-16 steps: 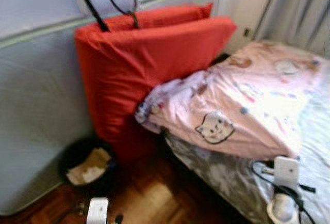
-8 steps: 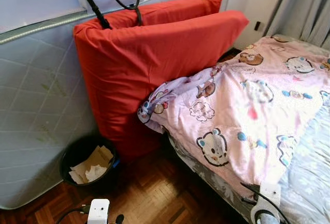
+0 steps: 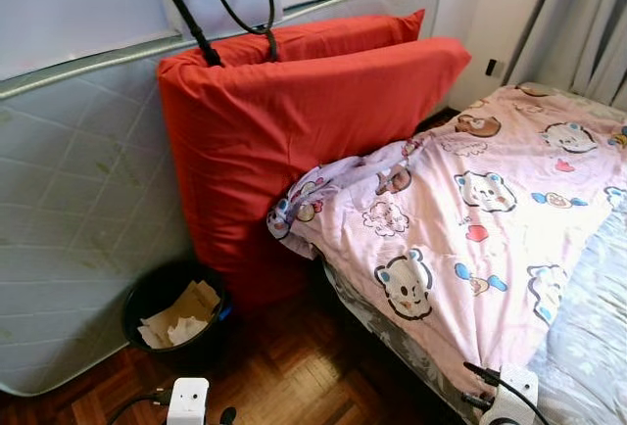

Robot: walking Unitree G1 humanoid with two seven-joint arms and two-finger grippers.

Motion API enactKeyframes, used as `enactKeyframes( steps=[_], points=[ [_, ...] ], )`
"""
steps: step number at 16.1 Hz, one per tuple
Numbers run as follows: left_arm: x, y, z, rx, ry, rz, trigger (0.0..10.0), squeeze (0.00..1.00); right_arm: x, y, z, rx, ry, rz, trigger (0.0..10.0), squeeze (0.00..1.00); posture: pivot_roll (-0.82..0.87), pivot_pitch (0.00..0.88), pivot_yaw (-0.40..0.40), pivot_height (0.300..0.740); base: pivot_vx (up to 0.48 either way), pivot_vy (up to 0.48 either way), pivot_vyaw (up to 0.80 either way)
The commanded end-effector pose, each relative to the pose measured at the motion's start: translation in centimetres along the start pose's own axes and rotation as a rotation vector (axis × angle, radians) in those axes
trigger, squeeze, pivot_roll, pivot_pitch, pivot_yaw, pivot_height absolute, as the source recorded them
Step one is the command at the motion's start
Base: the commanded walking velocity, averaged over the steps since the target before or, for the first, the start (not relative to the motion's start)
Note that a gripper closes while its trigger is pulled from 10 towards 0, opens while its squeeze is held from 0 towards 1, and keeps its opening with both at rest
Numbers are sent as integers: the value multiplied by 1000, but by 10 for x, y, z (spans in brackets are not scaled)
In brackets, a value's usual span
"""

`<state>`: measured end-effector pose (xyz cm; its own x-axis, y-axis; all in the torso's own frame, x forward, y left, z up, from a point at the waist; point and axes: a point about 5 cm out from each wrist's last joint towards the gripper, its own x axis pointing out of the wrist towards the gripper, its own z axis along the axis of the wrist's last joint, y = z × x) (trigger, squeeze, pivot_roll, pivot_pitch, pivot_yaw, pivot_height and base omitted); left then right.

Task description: Clean up the room

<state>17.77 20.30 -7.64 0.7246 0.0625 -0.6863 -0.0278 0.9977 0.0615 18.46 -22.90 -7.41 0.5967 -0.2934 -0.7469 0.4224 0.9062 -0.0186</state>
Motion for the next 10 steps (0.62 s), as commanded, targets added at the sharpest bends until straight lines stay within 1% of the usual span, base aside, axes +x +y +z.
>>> enactKeyframes(
  steps=[1, 2, 4, 6, 7, 9, 10],
  points=[
    [-1, 2, -3, 26, 21, -2, 10000, 0, -3, 2, -13, 10, 52, 14, 10000, 973, -20, 0, -9, 740, 0, 0, 0],
    [-1, 2, -3, 26, 22, -2, 10000, 0, -3, 1, -16, -2, 59, 12, 10000, 0, -19, 0, -8, 740, 0, 0, 0],
    [-1, 2, -3, 26, 21, -2, 10000, 0, -4, -3, -20, 2, 70, -5, 10000, 0, -18, 0, -7, 740, 0, 0, 0],
    [-1, 2, -3, 28, 19, -2, 10000, 0, -5, -3, -21, 2, 71, -1, 10000, 0, -17, 0, -6, 740, 0, 0, 0],
    [0, 2, -2, 28, 18, -3, 10000, 0, -5, -3, -21, -1, 70, 0, 10000, 376, -19, 0, -6, 740, 0, 0, 0],
    [0, 1, -2, 29, 18, -4, 10000, 0, -5, -3, -21, -5, 69, 2, 10000, 341, -18, 0, -6, 740, 0, 0, 0],
    [0, 1, -2, 28, 18, -4, 10000, 0, -5, -2, -21, -18, 69, 12, 10000, 278, -18, 0, -6, 740, 0, 0, 0]
  ],
)
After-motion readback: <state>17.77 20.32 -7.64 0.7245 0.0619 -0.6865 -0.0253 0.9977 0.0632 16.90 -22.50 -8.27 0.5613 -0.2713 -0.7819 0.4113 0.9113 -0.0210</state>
